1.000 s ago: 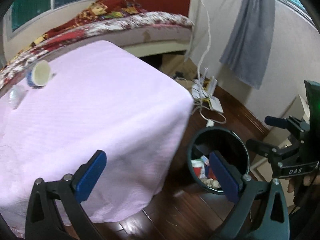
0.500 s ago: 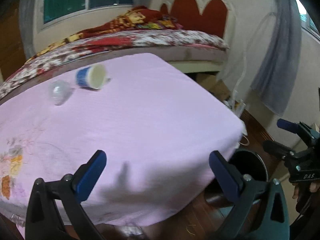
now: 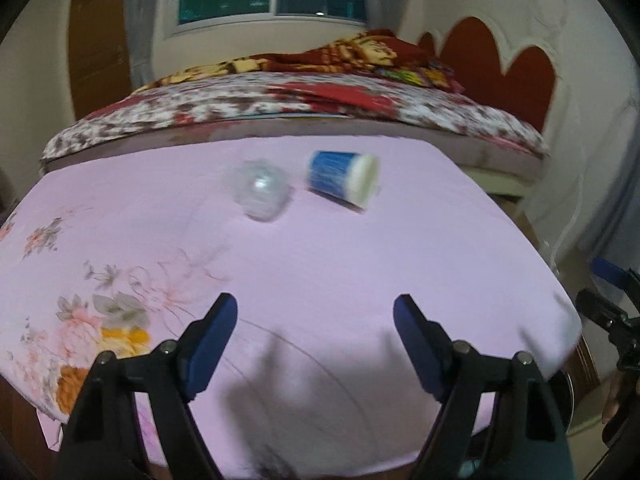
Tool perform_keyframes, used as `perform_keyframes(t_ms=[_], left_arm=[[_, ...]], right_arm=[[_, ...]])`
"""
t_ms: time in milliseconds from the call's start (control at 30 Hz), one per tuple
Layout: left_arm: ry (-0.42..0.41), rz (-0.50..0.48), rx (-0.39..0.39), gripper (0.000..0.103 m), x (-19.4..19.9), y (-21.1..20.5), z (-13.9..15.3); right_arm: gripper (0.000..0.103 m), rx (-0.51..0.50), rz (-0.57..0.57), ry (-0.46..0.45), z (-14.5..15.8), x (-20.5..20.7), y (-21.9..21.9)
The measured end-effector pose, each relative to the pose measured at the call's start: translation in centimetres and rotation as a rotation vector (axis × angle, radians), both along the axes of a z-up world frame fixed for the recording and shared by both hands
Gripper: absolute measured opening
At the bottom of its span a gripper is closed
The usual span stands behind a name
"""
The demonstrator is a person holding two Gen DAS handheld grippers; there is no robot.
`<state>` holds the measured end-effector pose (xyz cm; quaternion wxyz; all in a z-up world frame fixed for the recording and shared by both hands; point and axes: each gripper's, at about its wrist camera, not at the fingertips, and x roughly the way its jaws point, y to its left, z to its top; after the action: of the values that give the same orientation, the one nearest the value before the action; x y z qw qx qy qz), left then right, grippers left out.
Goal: Collect trash
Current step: 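Move both tools back over the bubble wrap and blue cup, then grasp the clear bubble-wrap ball with the left gripper while the right gripper grasps the blue paper cup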
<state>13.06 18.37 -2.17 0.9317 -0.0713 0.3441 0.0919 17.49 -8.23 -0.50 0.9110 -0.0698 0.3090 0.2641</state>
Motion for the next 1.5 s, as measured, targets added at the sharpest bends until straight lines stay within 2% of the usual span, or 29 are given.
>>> perform_keyframes(t_ms=[200,333,500,867,1100,1200,1233,1267,1500], left_arm=[[0.016,0.067,0.015,0.078,2.1,3.4,-0.4],[0.03,0.078,0.008,0.073,3.7,5.0,-1.0],[0.047,0.068,0.002,0.072,5.7,5.9,-1.8],[0.084,0.036,-0.011,0.069,10.9,6.9,-2.8],[0.131,0.012,-0.041,0.064,14.6,8.0,-3.8],[0.161,-0.007,-0.061,0.055,15.8,8.3,-4.4],[0.169,-0.012,-0.066,0.047,16.1,8.4,-4.5],[0.168,-0.018,-0.07,0.044,16.3,8.5,-4.5],[0.134,-0.007,-0.048,0.041,15.5,9.6,-3.6]], right_arm=[[0.103,0.004,0.039,0.029,-0.5,5.2,6.1],[0.094,-0.006,0.079,0.044,-1.3,7.8,9.9],[0.09,-0.029,0.112,0.061,-2.5,10.5,14.0],[0.09,-0.091,0.181,0.125,-4.8,16.8,18.6],[0.09,-0.106,0.249,0.15,-6.0,18.7,19.7],[0.09,-0.108,0.265,0.153,-6.3,19.4,20.1],[0.09,-0.106,0.267,0.153,-6.3,19.7,20.4],[0.09,-0.102,0.27,0.151,-6.2,20.2,20.6],[0.09,-0.087,0.287,0.171,-6.3,22.2,22.4]])
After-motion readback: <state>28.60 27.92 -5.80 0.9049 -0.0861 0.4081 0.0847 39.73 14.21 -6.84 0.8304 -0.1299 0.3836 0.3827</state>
